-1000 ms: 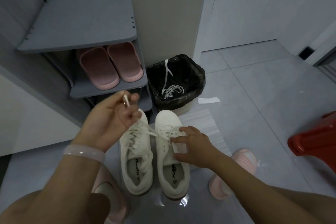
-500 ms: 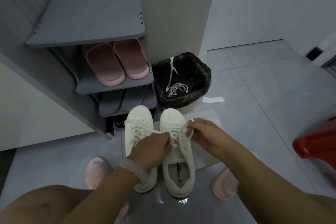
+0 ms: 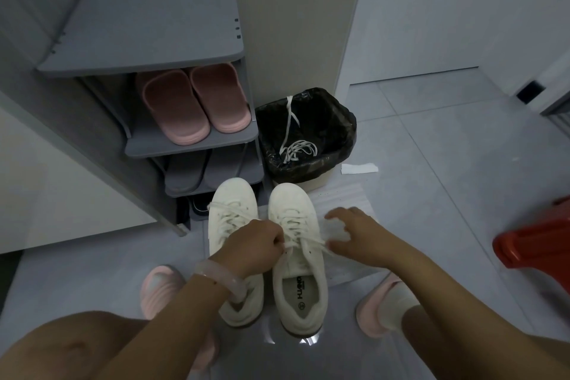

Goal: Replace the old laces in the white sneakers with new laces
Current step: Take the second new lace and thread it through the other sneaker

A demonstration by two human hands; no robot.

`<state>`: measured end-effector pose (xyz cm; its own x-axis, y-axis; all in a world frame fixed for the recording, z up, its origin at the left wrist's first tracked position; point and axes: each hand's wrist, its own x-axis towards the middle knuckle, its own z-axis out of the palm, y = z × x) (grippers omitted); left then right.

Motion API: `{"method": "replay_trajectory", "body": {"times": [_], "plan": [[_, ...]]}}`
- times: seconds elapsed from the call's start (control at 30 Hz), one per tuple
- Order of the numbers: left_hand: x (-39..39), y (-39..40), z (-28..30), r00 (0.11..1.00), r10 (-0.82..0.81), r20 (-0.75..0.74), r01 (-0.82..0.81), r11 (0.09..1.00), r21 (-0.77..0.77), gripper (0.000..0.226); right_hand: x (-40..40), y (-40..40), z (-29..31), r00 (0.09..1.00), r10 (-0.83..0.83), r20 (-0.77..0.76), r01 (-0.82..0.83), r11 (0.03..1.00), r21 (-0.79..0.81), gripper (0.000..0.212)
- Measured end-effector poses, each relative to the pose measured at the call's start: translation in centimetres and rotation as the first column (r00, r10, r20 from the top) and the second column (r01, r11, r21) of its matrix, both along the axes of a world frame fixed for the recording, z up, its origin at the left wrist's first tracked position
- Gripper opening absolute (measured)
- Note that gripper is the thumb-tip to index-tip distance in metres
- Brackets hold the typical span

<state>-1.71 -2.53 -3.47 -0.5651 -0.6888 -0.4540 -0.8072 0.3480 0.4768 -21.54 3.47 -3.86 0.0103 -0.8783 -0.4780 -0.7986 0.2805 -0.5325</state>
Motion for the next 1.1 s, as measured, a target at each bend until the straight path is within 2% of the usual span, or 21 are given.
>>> {"method": "replay_trajectory", "body": {"times": [0.03, 0.1, 0.2, 0.27, 0.33, 0.47, 0.6, 0.73, 0.87, 0.93, 1.0, 1.03, 1.1], "plan": [[-0.1, 0.0, 0.1, 1.000, 0.008, -0.028, -0.008, 1.000, 0.005, 0.023, 0.6, -0.2, 0.0, 1.000, 0.018, 0.025, -0.016, 0.997, -0.081, 0.054], [-0.3, 0.0, 0.2, 0.997, 0.018, -0.079, -0.020, 1.000, -0.019, 0.022, 2.2, -0.4, 0.1, 0.993, 0.099, 0.060, -0.086, 0.978, -0.187, 0.064], [-0.4, -0.1, 0.6, 0.982, 0.053, -0.179, -0.055, 0.998, -0.011, 0.019, 4.0, -0.4, -0.6, 0.975, 0.212, -0.061, -0.219, 0.963, -0.159, 0.063], [-0.3, -0.4, 1.5, 0.970, 0.076, -0.233, -0.062, 0.996, 0.069, 0.020, 4.2, -0.4, -1.0, 0.974, 0.199, -0.111, -0.212, 0.968, -0.131, 0.060], [0.2, -1.2, 3.1, 0.953, 0.090, -0.290, -0.041, 0.985, 0.170, 0.020, 4.2, -0.5, -0.9, 0.978, 0.186, -0.097, -0.196, 0.975, -0.102, 0.060], [2.5, -2.4, 7.5, 0.921, 0.074, -0.382, 0.076, 0.929, 0.363, 0.023, 4.2, -0.7, -0.7, 0.980, 0.182, -0.082, -0.189, 0.978, -0.088, 0.061], [4.0, -2.4, 9.7, 0.896, -0.042, -0.443, 0.279, 0.829, 0.485, 0.018, 4.3, -0.7, -0.8, 0.982, 0.178, -0.070, -0.183, 0.981, -0.070, 0.061], [4.5, -2.6, 10.2, 0.870, -0.064, -0.489, 0.357, 0.766, 0.535, 0.012, 4.4, -0.8, -0.6, 0.980, 0.180, -0.080, -0.185, 0.981, -0.064, 0.061], [4.2, -2.4, 10.3, 0.834, -0.183, -0.521, 0.474, 0.721, 0.506, 0.015, 4.3, -0.8, -0.7, 0.983, 0.175, -0.059, -0.179, 0.982, -0.067, 0.062], [3.8, -2.3, 10.4, 0.843, -0.127, -0.523, 0.430, 0.743, 0.512, 0.018, 4.3, -0.7, -0.9, 0.982, 0.174, -0.074, -0.180, 0.979, -0.094, 0.062], [3.1, -2.1, 9.9, 0.861, 0.026, -0.507, 0.239, 0.860, 0.450, 0.023, 4.7, -0.6, -0.7, 0.982, 0.177, -0.060, -0.184, 0.970, -0.159, 0.057], [2.6, -2.1, 9.5, 0.850, 0.125, -0.512, 0.106, 0.911, 0.399, 0.022, 5.0, -0.5, -0.4, 0.984, 0.176, 0.014, -0.170, 0.964, -0.206, 0.050], [1.5, -2.0, 8.6, 0.779, 0.262, -0.569, -0.080, 0.942, 0.325, 0.014, 5.7, -0.2, 1.3, 0.941, 0.135, 0.310, -0.058, 0.968, -0.244, 0.021]]}}
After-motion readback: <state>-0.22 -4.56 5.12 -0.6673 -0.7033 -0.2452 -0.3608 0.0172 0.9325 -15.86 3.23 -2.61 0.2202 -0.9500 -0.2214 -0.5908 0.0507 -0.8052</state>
